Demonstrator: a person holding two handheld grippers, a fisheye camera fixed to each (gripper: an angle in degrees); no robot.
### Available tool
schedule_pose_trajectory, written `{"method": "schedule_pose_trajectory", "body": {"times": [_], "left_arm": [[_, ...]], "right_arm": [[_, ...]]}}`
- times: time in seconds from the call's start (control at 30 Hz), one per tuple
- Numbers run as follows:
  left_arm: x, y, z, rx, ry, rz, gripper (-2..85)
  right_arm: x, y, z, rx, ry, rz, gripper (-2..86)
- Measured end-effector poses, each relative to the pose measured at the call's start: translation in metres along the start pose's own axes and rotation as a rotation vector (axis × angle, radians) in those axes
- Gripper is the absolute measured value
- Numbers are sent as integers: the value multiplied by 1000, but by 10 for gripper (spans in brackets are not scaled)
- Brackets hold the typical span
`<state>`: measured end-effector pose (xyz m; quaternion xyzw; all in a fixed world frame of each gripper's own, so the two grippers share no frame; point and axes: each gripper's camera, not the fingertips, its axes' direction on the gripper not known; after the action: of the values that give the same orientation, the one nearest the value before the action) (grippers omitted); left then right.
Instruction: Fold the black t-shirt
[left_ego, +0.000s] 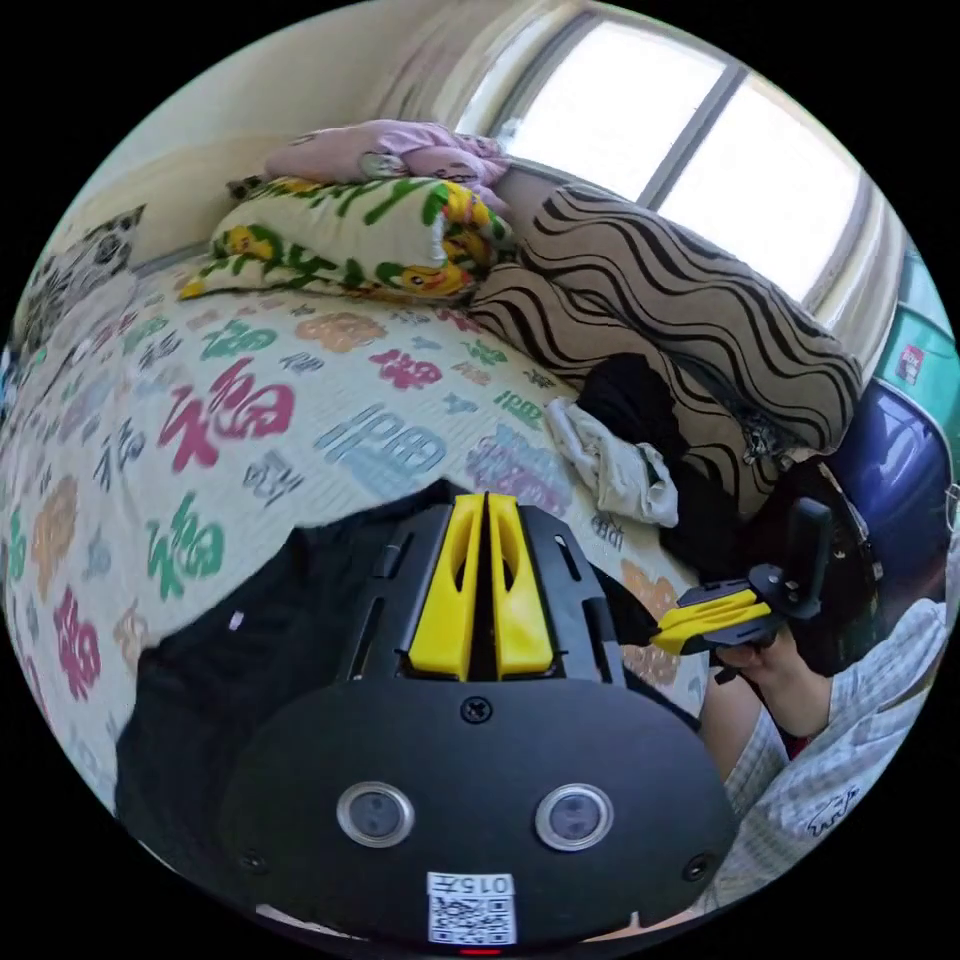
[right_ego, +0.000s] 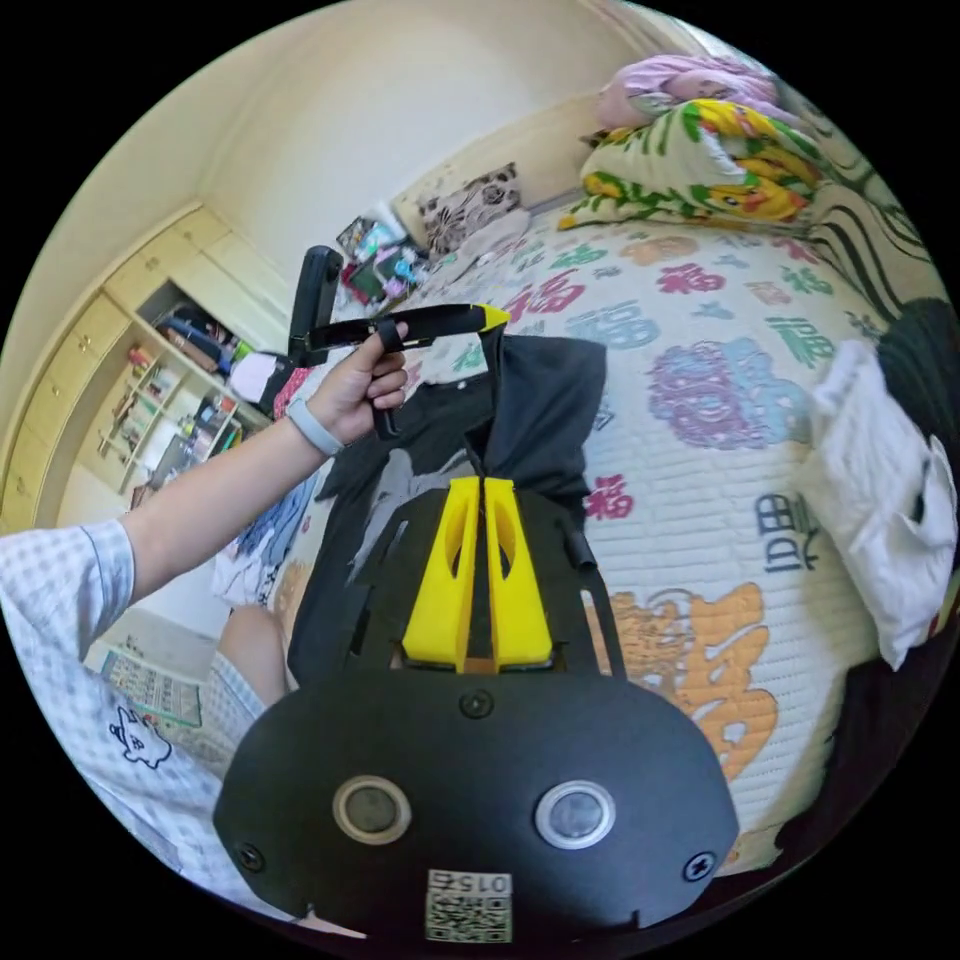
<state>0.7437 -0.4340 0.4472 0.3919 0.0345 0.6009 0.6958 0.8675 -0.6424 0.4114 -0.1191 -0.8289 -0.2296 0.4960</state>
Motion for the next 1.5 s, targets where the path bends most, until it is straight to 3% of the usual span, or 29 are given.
{"method": "schedule_pose_trajectory", "body": {"times": [0.17, 0.33, 0.5, 0.57, 0.7, 0.77, 0.8, 1.0, 1.1, 1.23, 1.5], "left_arm": [[-87, 112, -3, -52, -67, -218, 3], [-128, 168, 2, -36, -13, -330, 9], [-138, 193, -26, 88, -79, -323, 11], [-126, 189, -26, 122, -49, -231, 12], [-121, 177, 13, -19, -14, -153, 12], [-135, 183, 47, -221, -89, -152, 9], [-138, 187, 49, -219, -79, -138, 9], [-167, 183, 36, -199, -64, -166, 26], [-169, 150, 34, -137, -14, -121, 51], [-177, 107, 71, -127, -9, -136, 56], [-211, 127, 118, -128, -50, -285, 8]], "right_arm": [[-21, -1, 76, -190, -1, -31, 4], [-28, 0, 100, -262, 32, -63, 35], [-15, -10, 87, -170, 33, -29, 50], [-11, -23, 90, -112, -8, -15, 36], [-14, -40, 129, -201, -15, -38, 10], [-13, -37, 166, -373, 72, -37, -4], [-12, -35, 170, -376, 82, -37, -4], [24, -35, 143, -223, -16, 102, 2], [64, -38, 128, -112, -18, 302, 35], [109, -38, 135, -35, -190, 514, 55], [123, -32, 144, 60, -135, 585, 0]]}}
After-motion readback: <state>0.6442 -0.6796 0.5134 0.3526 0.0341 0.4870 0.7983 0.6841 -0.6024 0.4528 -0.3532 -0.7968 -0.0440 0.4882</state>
